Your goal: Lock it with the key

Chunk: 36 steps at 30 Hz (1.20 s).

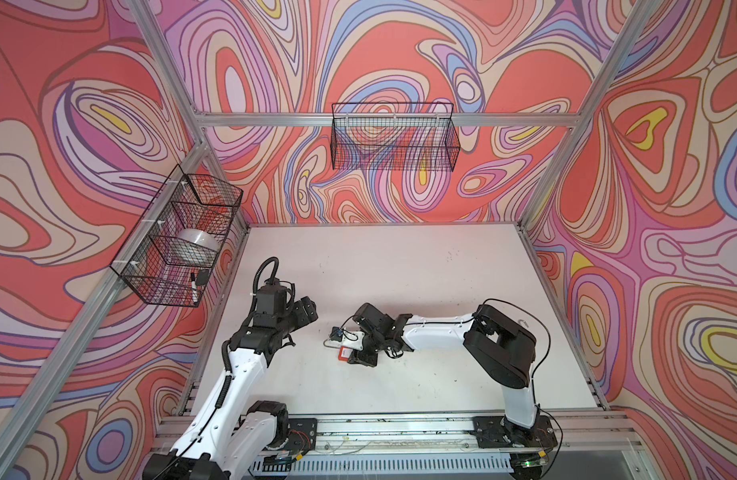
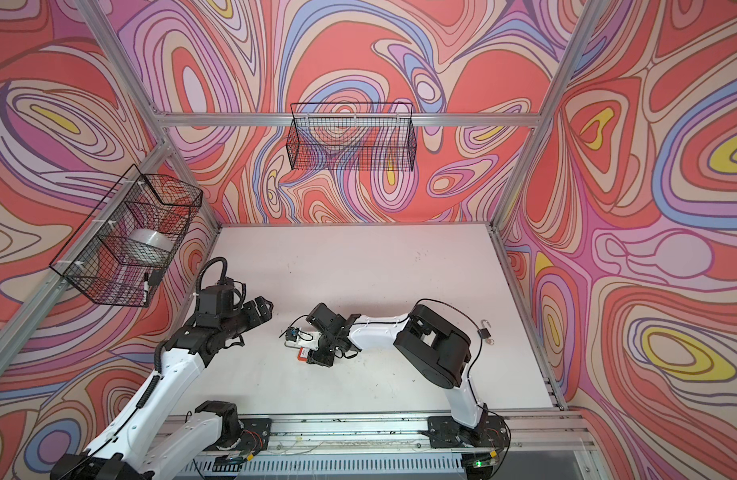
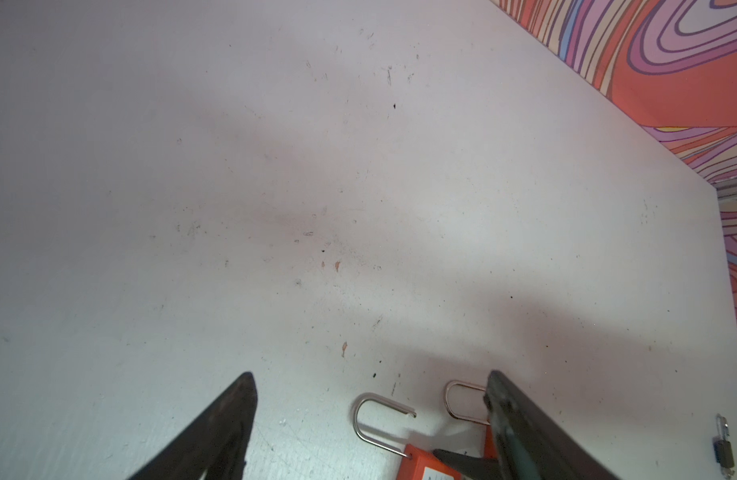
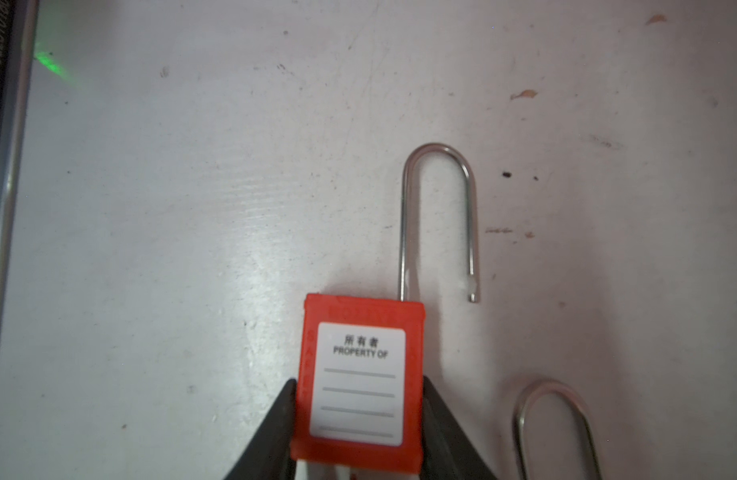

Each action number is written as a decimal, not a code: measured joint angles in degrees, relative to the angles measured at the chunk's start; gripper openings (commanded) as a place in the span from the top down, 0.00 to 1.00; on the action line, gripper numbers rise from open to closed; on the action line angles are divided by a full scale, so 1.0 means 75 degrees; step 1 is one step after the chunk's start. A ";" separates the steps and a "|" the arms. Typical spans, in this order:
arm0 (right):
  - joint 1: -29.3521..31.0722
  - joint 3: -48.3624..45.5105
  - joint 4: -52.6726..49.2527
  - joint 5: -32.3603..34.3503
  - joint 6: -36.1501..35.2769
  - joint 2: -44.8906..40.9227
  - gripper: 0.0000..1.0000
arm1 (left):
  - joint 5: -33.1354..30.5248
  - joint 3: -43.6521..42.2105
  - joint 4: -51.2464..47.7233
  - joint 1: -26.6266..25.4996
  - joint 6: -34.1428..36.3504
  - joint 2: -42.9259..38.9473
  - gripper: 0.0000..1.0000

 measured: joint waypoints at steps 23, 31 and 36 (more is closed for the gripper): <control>-0.2454 -0.0498 0.1483 -0.1239 0.1804 -0.1148 0.71 | 0.2859 -0.0376 0.3235 -0.1256 -0.2716 0.2025 0.34; -0.2439 -0.0589 0.1244 -0.1513 0.1816 -0.1402 0.71 | 0.2987 0.0289 0.4960 -0.2046 -0.3235 0.3585 0.43; -0.2489 -0.0685 0.1268 -0.1568 0.1894 -0.1754 0.71 | 0.3080 0.0481 0.5141 -0.2139 -0.3314 0.3949 0.45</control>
